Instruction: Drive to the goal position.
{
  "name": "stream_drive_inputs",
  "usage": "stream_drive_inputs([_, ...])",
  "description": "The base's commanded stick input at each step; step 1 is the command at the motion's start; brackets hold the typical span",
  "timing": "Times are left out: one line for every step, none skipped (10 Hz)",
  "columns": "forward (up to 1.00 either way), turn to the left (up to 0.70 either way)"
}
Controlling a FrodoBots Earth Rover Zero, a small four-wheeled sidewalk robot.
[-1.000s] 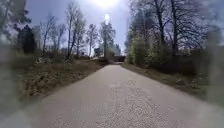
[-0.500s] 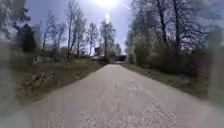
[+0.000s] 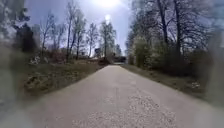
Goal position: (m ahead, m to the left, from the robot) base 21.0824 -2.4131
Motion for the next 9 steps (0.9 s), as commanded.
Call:
stream_drive_inputs([0.70,0.00])
stream_drive_inputs([0.70,0.00])
stream_drive_inputs([0.70,0.00])
stream_drive_inputs([0.70,0.00])
stream_drive_inputs([0.70,0.00])
stream_drive_inputs([0.70,0.00])
stream_drive_inputs([0.70,0.00])
stream_drive_inputs([0.70,0.00])
stream_drive_inputs([0.70,0.00])
